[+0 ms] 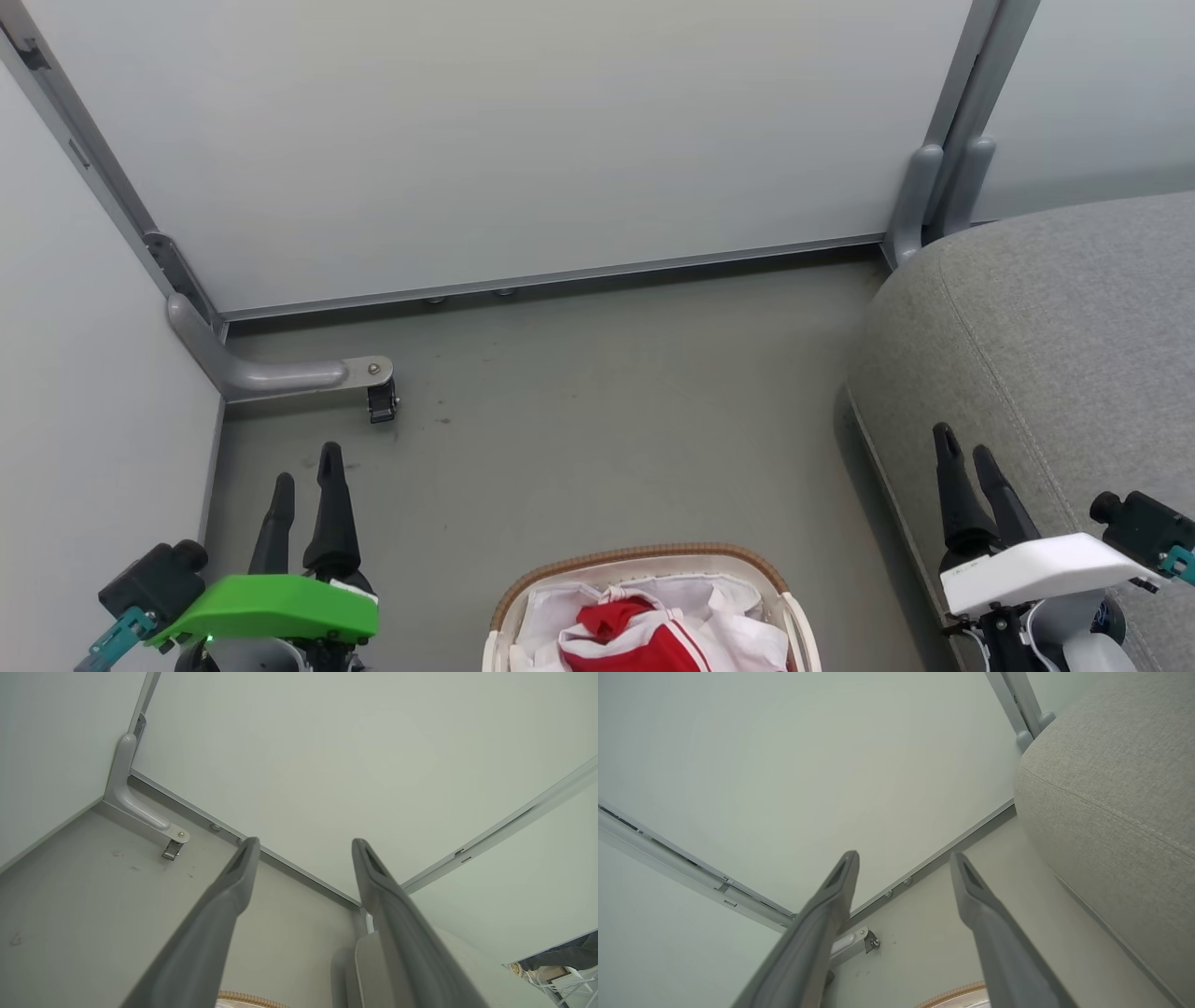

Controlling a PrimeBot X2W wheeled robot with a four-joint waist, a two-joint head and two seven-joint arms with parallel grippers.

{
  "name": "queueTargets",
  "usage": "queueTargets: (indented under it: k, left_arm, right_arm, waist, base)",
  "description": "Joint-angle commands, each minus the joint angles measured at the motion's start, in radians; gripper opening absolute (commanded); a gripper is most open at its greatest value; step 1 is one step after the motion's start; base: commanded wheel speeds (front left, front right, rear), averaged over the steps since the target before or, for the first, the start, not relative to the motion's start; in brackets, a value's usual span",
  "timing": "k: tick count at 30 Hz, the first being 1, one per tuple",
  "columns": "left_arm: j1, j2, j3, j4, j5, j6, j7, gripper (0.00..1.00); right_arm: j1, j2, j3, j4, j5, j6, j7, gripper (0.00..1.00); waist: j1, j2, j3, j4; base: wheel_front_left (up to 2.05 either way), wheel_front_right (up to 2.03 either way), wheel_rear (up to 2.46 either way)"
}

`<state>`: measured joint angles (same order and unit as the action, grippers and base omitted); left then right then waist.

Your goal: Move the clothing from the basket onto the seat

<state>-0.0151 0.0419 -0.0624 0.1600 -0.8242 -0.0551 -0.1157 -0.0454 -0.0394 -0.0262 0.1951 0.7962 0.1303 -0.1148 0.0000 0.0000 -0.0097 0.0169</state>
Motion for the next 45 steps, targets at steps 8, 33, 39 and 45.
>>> queueTargets:
  k: [8, 33, 39, 45]
  left_arm:
    - [0.014, 0.007, -0.011, 0.000, 0.142, 0.014, -0.029, 1.00]
    - [0.037, 0.010, -0.033, 0.073, 0.364, 0.024, -0.089, 1.00]
    - [0.039, 0.010, -0.042, 0.096, 0.403, 0.027, -0.103, 1.00]
    - [0.041, 0.010, -0.048, 0.115, 0.440, 0.031, -0.116, 1.00]
  right_arm:
    - [0.006, -0.008, 0.001, 0.013, -0.117, 0.000, -0.030, 1.00]
    - [0.009, -0.011, 0.028, 0.060, -0.410, 0.000, -0.091, 1.00]
    - [0.007, -0.011, 0.035, 0.066, -0.468, 0.001, -0.104, 1.00]
    - [0.008, -0.012, 0.041, 0.071, -0.515, 0.001, -0.117, 1.00]
  waist:
    - [0.0000, 0.0000, -0.002, 0.004]
    - [0.0000, 0.0000, -0.008, 0.012]
    - [0.0000, 0.0000, -0.008, 0.014]
    - [0.0000, 0.0000, -0.007, 0.016]
  base:
    - [0.00, 0.00, 0.00]
    - [0.00, 0.00, 0.00]
    - [0.00, 0.00, 0.00]
    - [0.00, 0.00, 0.00]
